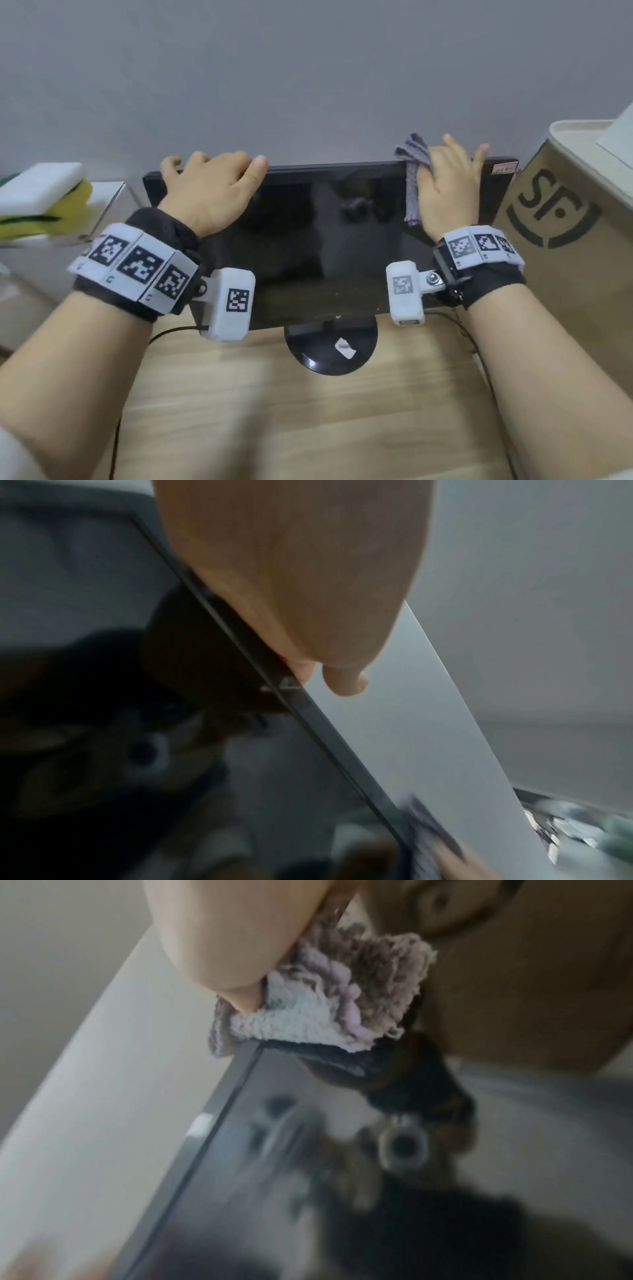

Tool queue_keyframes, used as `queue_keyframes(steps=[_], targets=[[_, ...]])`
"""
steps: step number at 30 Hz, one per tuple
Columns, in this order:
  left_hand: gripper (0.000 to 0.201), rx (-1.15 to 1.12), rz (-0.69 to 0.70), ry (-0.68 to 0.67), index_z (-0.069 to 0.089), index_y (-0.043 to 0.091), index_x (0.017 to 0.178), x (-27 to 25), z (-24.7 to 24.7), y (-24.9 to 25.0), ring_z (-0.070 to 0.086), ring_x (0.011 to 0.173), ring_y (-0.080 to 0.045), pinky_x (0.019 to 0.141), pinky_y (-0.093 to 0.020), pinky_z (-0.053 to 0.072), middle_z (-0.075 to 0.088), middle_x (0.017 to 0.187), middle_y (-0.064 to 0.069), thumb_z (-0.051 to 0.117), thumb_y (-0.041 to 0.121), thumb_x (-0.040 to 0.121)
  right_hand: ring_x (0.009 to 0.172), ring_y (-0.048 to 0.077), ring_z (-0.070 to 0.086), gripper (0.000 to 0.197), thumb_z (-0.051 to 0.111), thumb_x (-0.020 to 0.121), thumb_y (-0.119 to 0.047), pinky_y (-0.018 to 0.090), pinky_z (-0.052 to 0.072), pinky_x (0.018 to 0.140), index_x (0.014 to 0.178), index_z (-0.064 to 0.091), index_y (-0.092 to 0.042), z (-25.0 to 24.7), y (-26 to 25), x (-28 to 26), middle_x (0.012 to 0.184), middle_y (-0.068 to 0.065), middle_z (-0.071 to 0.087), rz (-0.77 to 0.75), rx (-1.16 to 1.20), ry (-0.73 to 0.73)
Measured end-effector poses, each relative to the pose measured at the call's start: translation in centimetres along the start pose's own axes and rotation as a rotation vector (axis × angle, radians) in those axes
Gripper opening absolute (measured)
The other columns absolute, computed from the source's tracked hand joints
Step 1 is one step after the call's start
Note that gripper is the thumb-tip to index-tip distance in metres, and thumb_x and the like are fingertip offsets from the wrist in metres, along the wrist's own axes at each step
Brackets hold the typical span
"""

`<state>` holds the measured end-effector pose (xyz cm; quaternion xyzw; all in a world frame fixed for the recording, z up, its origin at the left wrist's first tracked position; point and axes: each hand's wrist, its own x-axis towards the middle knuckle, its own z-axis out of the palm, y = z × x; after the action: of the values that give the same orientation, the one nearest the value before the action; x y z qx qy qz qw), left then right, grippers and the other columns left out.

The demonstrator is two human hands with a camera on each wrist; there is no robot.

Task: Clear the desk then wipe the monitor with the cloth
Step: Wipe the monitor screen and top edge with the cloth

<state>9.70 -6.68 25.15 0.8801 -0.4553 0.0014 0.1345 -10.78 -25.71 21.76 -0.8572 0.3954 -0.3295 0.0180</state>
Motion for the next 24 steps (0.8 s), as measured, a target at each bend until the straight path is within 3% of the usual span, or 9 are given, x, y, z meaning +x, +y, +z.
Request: queue_keyframes(steps=[3, 5, 8, 10, 13, 15, 18, 21, 24], targets=[[0.041, 0.027, 0.119, -0.026, 0.042, 0.026, 0.081, 0.8, 1.1, 4.4, 0.046, 0.114, -0.031, 0.101, -0.048, 0.021, 0.059, 0.110, -0.005, 0.012, 0.052, 0.093, 0.126, 0.030, 0.048, 0.042, 0.034, 0.090, -0.032, 0.050, 0.004, 0.115, 0.102, 0.062, -0.003, 2.1, -4.8, -0.5, 0.112, 0.017, 0.066, -0.190, 0.026, 0.000], [0.050, 0.016, 0.153, -0.056, 0.048, 0.022, 0.087, 1.3, 1.5, 6.6, 0.048, 0.115, -0.030, 0.099, -0.046, 0.023, 0.061, 0.115, -0.006, 0.010, 0.054, 0.093, 0.121, 0.029, 0.052, 0.043, 0.037, 0.089, -0.039, 0.047, 0.003, 0.115, 0.104, 0.063, -0.009, 3.1, -6.7, -0.6, 0.105, 0.012, 0.068, -0.279, 0.019, 0.001], [0.063, -0.048, 0.107, -0.108, 0.053, 0.020, 0.117, 2.1, 1.3, 7.1, 0.046, 0.124, -0.029, 0.102, -0.047, 0.022, 0.058, 0.127, -0.008, 0.004, 0.053, 0.094, 0.111, 0.027, 0.058, 0.032, 0.046, 0.086, -0.031, 0.044, 0.002, 0.113, 0.109, 0.063, -0.015, 3.1, -5.5, -0.3, 0.097, 0.006, 0.069, -0.389, -0.005, 0.031], [0.064, -0.045, 0.104, -0.119, 0.052, 0.019, 0.117, 2.2, 1.3, 6.5, 0.046, 0.123, -0.029, 0.102, -0.046, 0.022, 0.058, 0.126, -0.009, 0.003, 0.053, 0.093, 0.113, 0.027, 0.058, 0.036, 0.047, 0.082, -0.024, 0.048, 0.005, 0.113, 0.113, 0.061, -0.013, 2.3, -2.5, -0.2, 0.104, 0.007, 0.069, -0.413, -0.066, 0.063], [0.048, 0.023, 0.142, -0.056, 0.043, 0.024, 0.077, 2.0, 1.4, 6.7, 0.050, 0.096, -0.027, 0.096, -0.044, 0.026, 0.056, 0.090, -0.004, 0.008, 0.052, 0.093, 0.136, 0.026, 0.037, 0.041, 0.047, 0.086, -0.010, 0.048, 0.001, 0.115, 0.126, 0.051, -0.008, 0.3, 3.3, -0.3, 0.133, 0.011, 0.054, -0.165, -0.068, 0.066], [0.041, 0.045, 0.151, -0.027, 0.037, 0.025, 0.074, 2.0, 1.5, 7.2, 0.044, 0.086, -0.023, 0.095, -0.044, 0.027, 0.050, 0.082, 0.000, 0.012, 0.050, 0.094, 0.144, 0.026, 0.018, 0.049, 0.042, 0.088, -0.004, 0.043, -0.003, 0.116, 0.137, 0.040, -0.011, -0.5, 6.8, -0.6, 0.149, 0.009, 0.037, 0.032, -0.014, 0.119], [0.031, 0.033, 0.146, -0.015, 0.037, 0.025, 0.084, 2.0, 1.6, 7.2, 0.040, 0.086, -0.020, 0.097, -0.044, 0.026, 0.048, 0.084, 0.002, 0.016, 0.044, 0.095, 0.145, 0.032, 0.004, 0.053, 0.037, 0.093, -0.011, 0.039, -0.006, 0.117, 0.144, 0.028, -0.022, 0.7, 8.0, -1.8, 0.156, 0.010, 0.017, 0.123, 0.078, 0.221], [0.035, 0.058, 0.144, -0.002, 0.040, 0.022, 0.084, 2.0, 1.8, 6.9, 0.041, 0.086, -0.022, 0.096, -0.044, 0.026, 0.048, 0.080, 0.002, 0.015, 0.044, 0.096, 0.142, 0.033, -0.009, 0.067, 0.046, 0.088, -0.016, 0.031, -0.021, 0.112, 0.147, 0.014, -0.024, 5.0, 5.1, -3.9, 0.157, 0.017, 0.003, -0.036, -0.055, 0.153], [0.043, 0.065, 0.133, 0.011, 0.047, 0.019, 0.090, 1.9, 2.0, 7.2, 0.044, 0.087, -0.023, 0.095, -0.043, 0.026, 0.053, 0.083, 0.001, 0.014, 0.047, 0.096, 0.140, 0.023, -0.027, 0.084, 0.051, 0.080, -0.020, 0.038, -0.023, 0.111, 0.147, 0.001, -0.030, 9.7, 2.0, -7.9, 0.155, 0.002, -0.024, -0.418, -0.277, 0.046]])
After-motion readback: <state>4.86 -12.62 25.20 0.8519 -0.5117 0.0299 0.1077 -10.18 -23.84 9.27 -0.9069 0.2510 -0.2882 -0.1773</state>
